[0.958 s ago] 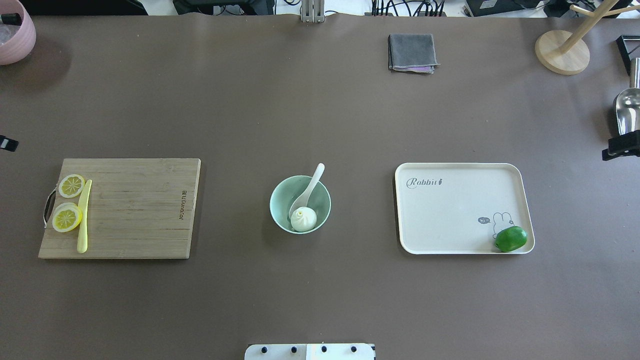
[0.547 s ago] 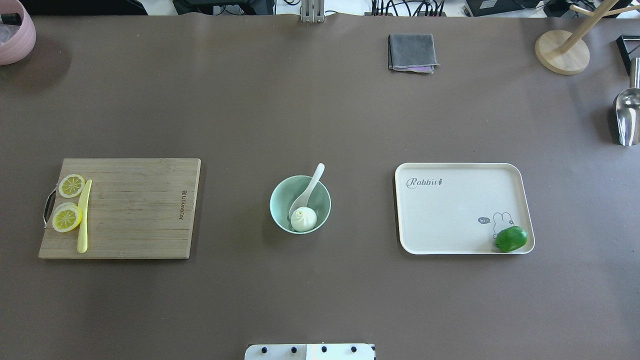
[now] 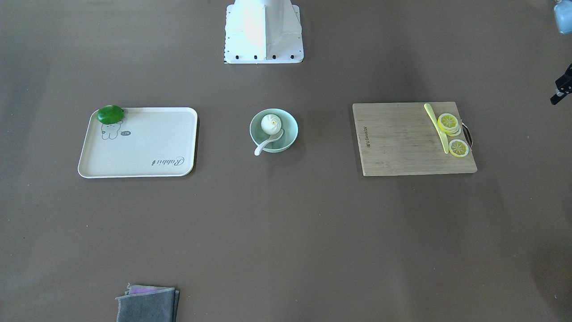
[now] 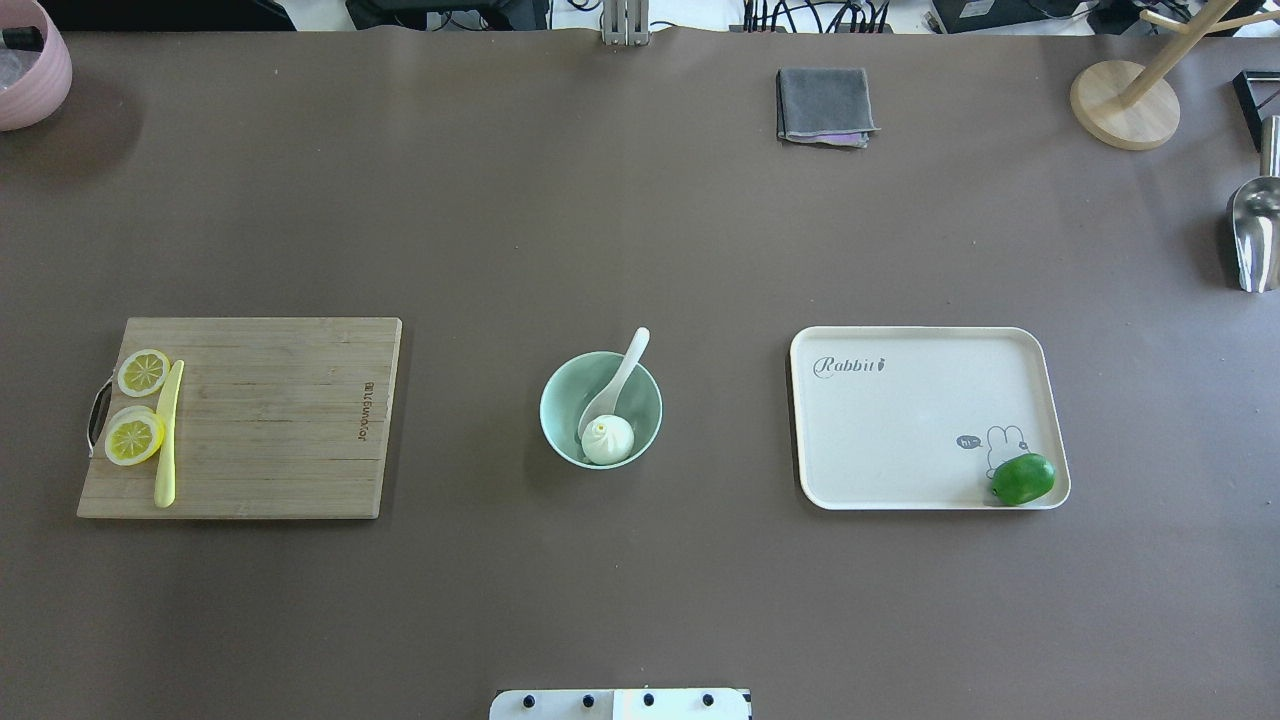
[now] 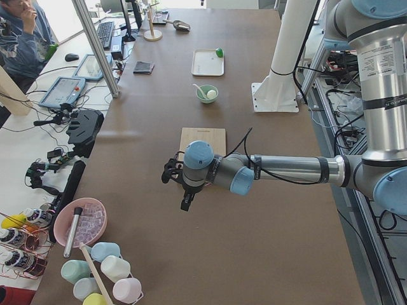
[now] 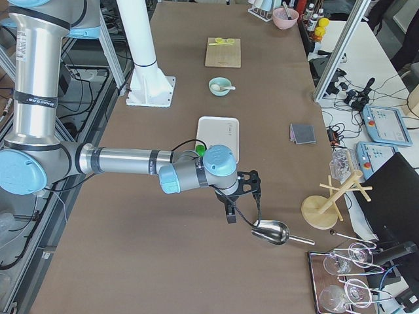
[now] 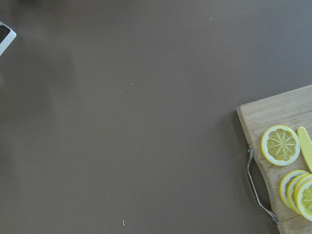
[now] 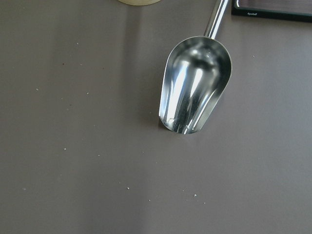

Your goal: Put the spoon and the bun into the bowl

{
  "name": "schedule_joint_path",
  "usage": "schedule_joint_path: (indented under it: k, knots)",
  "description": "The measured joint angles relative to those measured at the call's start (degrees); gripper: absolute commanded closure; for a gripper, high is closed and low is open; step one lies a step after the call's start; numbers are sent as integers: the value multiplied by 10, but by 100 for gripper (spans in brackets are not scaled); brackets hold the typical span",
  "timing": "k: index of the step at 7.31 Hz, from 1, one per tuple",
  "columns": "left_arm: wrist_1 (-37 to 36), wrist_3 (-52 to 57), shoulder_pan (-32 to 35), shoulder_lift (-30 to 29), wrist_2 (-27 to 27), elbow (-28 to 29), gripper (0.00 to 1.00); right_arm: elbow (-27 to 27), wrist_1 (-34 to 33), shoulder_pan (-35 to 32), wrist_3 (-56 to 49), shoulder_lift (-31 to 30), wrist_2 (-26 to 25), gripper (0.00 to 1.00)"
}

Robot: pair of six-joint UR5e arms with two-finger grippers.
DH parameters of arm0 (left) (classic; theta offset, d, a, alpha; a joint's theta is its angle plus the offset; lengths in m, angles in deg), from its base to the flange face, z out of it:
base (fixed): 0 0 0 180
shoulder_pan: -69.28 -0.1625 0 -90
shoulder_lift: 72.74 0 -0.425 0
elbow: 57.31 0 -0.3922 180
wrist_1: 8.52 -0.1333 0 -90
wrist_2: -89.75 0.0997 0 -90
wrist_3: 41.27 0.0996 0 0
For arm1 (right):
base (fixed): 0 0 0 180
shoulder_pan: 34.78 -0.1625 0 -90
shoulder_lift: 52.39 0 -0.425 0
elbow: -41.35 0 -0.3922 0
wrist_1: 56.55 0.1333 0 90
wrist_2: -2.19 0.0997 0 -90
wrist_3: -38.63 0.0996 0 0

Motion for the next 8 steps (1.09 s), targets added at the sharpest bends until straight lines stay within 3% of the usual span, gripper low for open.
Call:
schedule_joint_path:
  k: [5, 8]
  knots:
    - [-137, 112, 47, -7, 19, -4, 2, -72, -14, 22, -21, 62, 1, 0]
    - [-144, 122, 57, -14, 18, -9, 2, -77, -60, 30, -22, 90, 17, 0]
